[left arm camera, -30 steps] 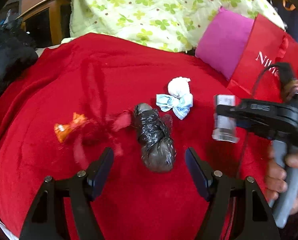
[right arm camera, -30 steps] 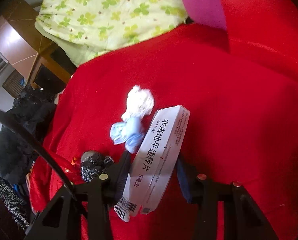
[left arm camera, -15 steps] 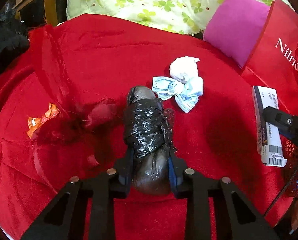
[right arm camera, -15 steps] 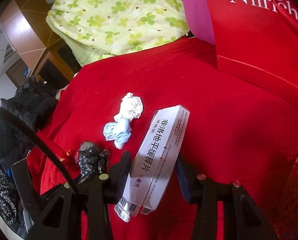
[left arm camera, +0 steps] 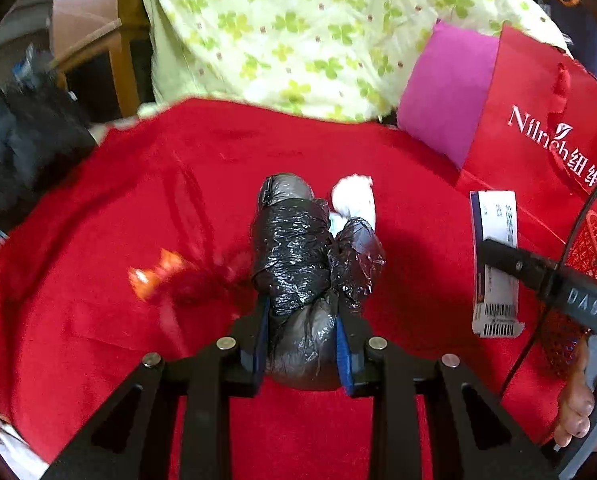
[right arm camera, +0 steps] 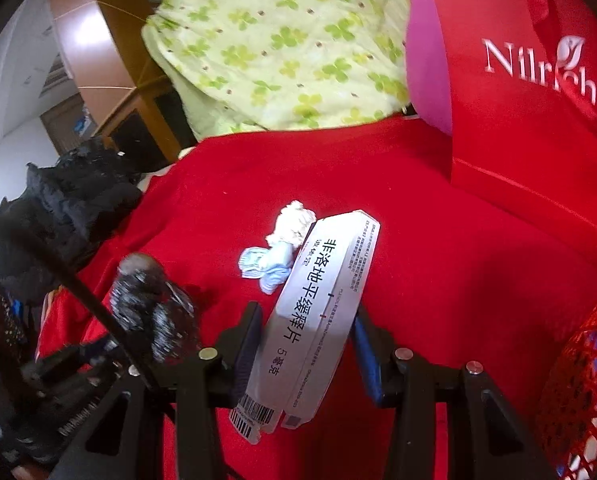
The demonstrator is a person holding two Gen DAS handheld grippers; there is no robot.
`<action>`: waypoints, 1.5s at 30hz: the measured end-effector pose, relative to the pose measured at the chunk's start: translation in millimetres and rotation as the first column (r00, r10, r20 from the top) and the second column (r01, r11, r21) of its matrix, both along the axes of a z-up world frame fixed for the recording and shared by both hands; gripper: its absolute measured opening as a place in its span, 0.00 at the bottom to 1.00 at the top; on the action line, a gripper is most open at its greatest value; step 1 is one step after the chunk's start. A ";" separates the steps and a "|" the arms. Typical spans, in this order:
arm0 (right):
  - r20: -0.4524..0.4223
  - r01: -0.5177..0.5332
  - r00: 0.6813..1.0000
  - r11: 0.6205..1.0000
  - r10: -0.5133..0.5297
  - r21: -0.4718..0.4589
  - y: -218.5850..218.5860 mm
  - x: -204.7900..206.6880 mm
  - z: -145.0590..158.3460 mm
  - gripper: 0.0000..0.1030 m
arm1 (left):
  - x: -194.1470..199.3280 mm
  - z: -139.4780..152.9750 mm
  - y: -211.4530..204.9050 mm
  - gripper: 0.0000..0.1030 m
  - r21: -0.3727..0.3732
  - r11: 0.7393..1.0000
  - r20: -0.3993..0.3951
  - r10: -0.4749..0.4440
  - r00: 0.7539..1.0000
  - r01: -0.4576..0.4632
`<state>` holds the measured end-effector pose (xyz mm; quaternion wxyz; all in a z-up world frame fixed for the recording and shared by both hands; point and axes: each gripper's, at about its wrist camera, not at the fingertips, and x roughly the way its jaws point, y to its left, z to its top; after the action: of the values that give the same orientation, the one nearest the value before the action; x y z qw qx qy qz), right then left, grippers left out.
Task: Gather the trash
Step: 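Lift the black bag and white box toward the red mesh wastebasket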
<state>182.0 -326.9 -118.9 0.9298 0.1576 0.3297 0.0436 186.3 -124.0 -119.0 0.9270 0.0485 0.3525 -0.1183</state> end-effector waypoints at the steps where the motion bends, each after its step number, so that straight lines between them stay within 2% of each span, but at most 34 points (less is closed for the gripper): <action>1: 0.013 -0.006 1.000 1.000 0.006 -0.009 1.6 -4.4 2.3 0.46 | -6.1 6.9 0.8 0.29 0.009 1.000 0.023 0.005 1.000 -0.005; 6: 0.101 -0.027 0.994 0.996 0.036 -0.090 13.4 -32.7 14.9 0.46 | -37.1 41.2 1.6 0.29 0.055 0.998 0.148 0.031 0.988 -0.039; 13: 0.220 0.034 0.975 0.977 0.013 -0.210 23.1 -66.6 28.4 0.46 | -65.4 75.2 -0.4 0.29 0.063 0.997 0.254 0.035 0.967 -0.053; 19: 0.314 0.057 0.949 0.975 0.014 -0.215 24.4 -91.4 45.7 0.46 | -82.4 95.8 -5.3 0.29 0.056 0.997 0.300 0.033 0.953 -0.053; 31: 0.384 0.069 0.923 0.979 0.010 -0.191 8.7 -113.4 57.1 0.46 | -100.9 108.4 -25.4 0.29 0.072 0.997 0.339 0.003 0.941 -0.030; 39: 0.453 0.070 0.891 0.980 0.024 -0.189 3.2 -137.1 63.1 0.46 | -103.4 107.1 -38.2 0.29 0.077 0.997 0.333 -0.019 0.943 -0.008; 45: 0.480 0.087 0.877 0.985 -0.006 -0.147 -10.7 -148.9 68.2 0.46 | -102.2 102.5 -48.1 0.29 0.077 0.997 0.313 -0.047 0.949 0.024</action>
<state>33.2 -337.6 -50.7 0.9929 0.0728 0.0887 0.0317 84.2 -172.1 -16.6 0.9667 0.1064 0.2036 -0.1130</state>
